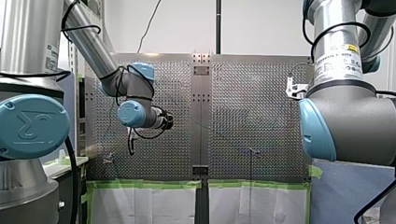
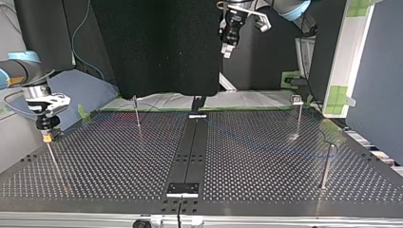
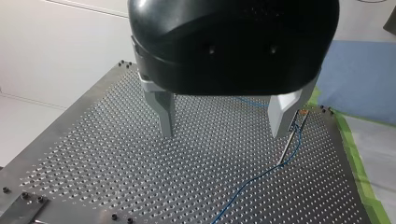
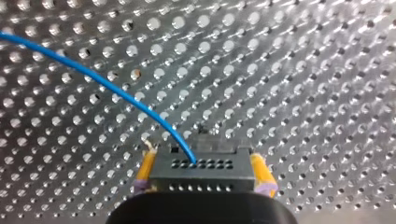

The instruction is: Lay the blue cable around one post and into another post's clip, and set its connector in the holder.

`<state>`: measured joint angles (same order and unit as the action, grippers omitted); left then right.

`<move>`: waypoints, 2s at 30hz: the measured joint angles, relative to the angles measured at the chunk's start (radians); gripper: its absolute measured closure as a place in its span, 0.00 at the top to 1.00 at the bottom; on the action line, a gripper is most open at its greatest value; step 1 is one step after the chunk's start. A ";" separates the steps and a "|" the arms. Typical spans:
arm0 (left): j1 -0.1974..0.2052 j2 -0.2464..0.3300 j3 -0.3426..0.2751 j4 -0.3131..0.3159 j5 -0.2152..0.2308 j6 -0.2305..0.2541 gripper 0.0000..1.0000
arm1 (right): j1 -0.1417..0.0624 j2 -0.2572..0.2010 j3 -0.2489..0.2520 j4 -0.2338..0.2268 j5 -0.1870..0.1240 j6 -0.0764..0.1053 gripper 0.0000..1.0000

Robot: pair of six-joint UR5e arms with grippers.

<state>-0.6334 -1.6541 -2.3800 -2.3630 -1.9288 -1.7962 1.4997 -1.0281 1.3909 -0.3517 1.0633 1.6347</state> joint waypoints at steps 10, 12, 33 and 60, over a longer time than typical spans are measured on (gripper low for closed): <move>0.003 0.000 0.000 0.001 0.003 0.000 1.00 | 0.002 0.001 -0.007 0.004 0.000 0.002 0.00; 0.004 0.000 0.000 0.002 0.003 0.000 1.00 | 0.001 0.001 -0.007 0.004 0.000 0.002 0.00; 0.007 0.000 -0.002 0.004 0.005 0.000 1.00 | 0.003 0.004 -0.006 0.004 0.045 0.010 0.23; 0.008 0.000 -0.006 0.007 0.004 0.000 1.00 | 0.003 -0.009 -0.007 -0.002 0.041 0.010 1.00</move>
<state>-0.6250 -1.6541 -2.3856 -2.3558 -1.9252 -1.7961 1.5024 -1.0376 1.3841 -0.3540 1.1047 1.6448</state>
